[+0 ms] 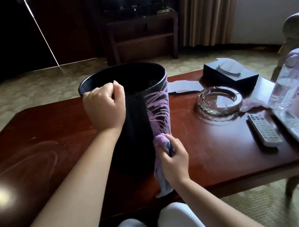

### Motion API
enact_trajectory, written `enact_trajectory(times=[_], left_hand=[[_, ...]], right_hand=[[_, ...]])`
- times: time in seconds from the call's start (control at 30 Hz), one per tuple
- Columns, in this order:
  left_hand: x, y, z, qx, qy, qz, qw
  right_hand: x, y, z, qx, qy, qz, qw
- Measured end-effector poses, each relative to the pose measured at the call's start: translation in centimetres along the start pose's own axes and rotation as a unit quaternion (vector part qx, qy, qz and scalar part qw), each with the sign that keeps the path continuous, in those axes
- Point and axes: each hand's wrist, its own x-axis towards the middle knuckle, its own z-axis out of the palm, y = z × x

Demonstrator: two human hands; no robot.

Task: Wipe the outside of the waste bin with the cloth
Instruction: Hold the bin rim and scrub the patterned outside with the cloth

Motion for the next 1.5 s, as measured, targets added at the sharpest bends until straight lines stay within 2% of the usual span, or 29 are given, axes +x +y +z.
enact_trajectory(times=[0.1,0.2,0.23,0.37,0.5,0.57,0.67,0.8,1.0,1.17,1.37,1.5], left_hand=[[0.2,-0.1,0.0,-0.002,-0.001,0.011,1.000],[0.0,-0.1,0.0,-0.003,0.001,0.012,1.000],[0.0,-0.1,0.0,-0.004,0.000,0.011,1.000],[0.2,-0.1,-0.1,-0.005,-0.003,0.017,1.000],[0.0,-0.1,0.0,0.000,-0.003,0.014,1.000],[0.0,-0.1,0.0,0.002,-0.005,0.012,1.000],[0.1,-0.2,-0.1,-0.001,-0.004,0.014,1.000],[0.0,-0.1,0.1,-0.003,-0.003,0.011,1.000],[0.1,-0.3,0.0,0.008,-0.003,0.018,1.000],[0.1,-0.1,0.0,0.009,-0.003,0.017,1.000],[0.1,-0.1,0.0,0.009,-0.005,0.021,1.000],[0.1,-0.2,0.0,0.011,-0.007,0.020,1.000]], right_hand=[[0.4,-0.1,0.3,0.043,0.040,0.072,0.996],[-0.2,-1.1,0.4,0.005,0.016,0.000,1.000],[-0.1,-1.3,0.6,0.009,0.011,0.000,1.000],[0.1,-1.3,1.3,0.098,0.065,0.122,0.986],[-0.1,-2.2,1.1,0.045,0.038,0.058,0.997],[0.1,-1.9,0.9,0.045,0.016,0.068,0.997],[0.2,-1.5,0.4,0.041,0.024,0.116,0.992],[0.3,-2.7,0.2,0.016,0.017,0.041,0.999],[0.2,-2.7,0.6,0.007,0.026,0.089,0.996],[1.5,-5.6,0.7,-0.005,0.024,0.027,0.999],[0.0,-4.7,0.5,-0.053,0.017,0.063,0.996],[1.1,-6.7,0.7,-0.046,0.027,0.018,0.998]])
